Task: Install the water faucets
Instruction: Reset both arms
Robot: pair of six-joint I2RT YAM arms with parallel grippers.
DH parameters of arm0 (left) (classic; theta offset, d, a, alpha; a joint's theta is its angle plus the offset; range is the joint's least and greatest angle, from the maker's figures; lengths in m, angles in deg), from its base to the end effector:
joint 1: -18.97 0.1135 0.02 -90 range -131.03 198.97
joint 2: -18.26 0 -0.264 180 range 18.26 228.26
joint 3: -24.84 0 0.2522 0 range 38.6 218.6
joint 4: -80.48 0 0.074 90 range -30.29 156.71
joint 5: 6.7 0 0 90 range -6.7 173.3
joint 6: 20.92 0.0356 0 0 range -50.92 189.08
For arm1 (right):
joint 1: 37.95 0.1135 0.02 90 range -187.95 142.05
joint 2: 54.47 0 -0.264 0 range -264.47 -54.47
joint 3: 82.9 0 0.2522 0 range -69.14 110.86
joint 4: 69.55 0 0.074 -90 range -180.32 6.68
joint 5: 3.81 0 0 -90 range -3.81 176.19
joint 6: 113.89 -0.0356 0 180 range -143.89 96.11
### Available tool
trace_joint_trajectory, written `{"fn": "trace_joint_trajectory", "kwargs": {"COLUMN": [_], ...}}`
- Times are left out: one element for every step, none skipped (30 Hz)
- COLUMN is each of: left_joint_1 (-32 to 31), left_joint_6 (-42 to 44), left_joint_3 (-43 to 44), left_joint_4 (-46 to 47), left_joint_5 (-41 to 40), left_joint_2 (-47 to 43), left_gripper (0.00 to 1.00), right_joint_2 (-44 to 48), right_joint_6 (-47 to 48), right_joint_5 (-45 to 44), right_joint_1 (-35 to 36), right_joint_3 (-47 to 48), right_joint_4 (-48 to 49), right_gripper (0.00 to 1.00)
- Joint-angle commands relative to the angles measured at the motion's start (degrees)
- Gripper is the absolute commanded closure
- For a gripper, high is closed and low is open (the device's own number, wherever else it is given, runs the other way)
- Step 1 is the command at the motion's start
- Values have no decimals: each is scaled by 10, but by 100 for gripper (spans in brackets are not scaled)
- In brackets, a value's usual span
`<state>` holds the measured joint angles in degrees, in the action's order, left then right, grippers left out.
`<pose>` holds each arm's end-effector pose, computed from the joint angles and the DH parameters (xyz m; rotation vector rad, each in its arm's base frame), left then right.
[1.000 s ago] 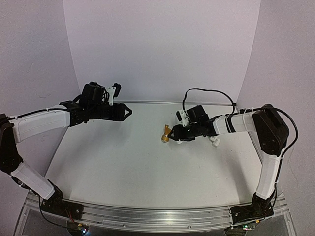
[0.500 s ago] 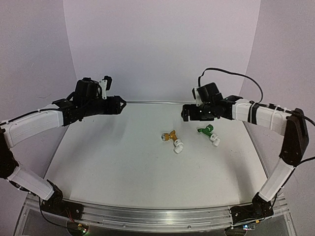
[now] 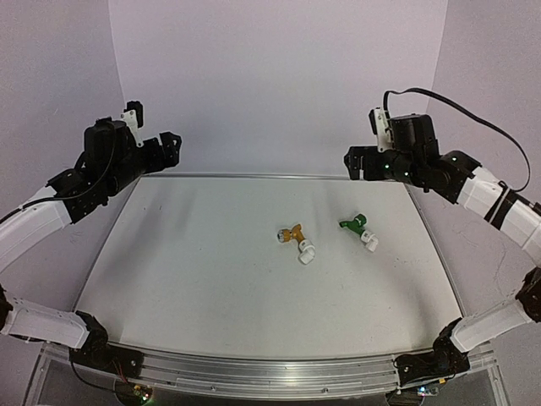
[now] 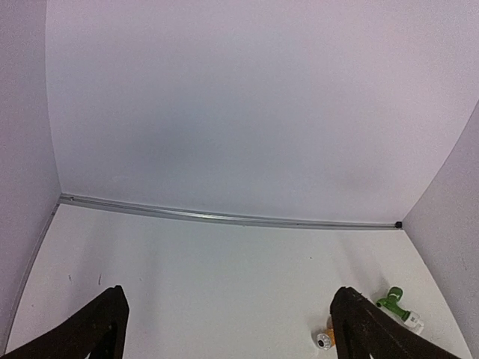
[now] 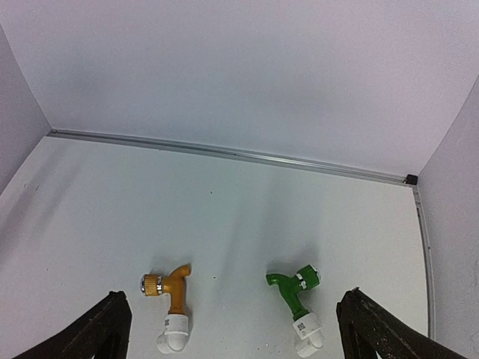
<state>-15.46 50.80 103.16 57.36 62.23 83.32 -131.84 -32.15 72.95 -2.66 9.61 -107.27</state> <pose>0.2215 -0.1363 0.3924 -0.0248 1.7443 -0.3564 0.2545 0.1702 0.3953 -0.3102 1.9392 0.2736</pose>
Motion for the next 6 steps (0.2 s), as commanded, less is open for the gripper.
{"fn": "trace_joint_trajectory", "kwargs": {"left_joint_1": [2, 2, 2, 2, 2, 2], "left_joint_6": [17, 19, 21, 23, 26, 28], "left_joint_3": [17, 17, 17, 18, 19, 20], "left_joint_4": [17, 17, 17, 17, 17, 17], "left_joint_5": [-48, -52, -57, -61, -63, -64], "left_joint_2": [-23, -27, -28, -30, -32, -34], "left_gripper": [1, 0, 0, 0, 0, 0], "right_joint_2": [39, 44, 51, 64, 77, 87], "right_joint_6": [0, -4, -9, -11, -13, -16], "right_joint_5": [-49, -57, -66, -67, -68, -73], "right_joint_1": [0, 0, 1, 1, 0, 0], "right_joint_3": [-6, -9, -15, -31, -47, -58], "right_joint_4": [29, 31, 33, 47, 64, 75], "right_gripper": [2, 2, 2, 2, 2, 2]}}
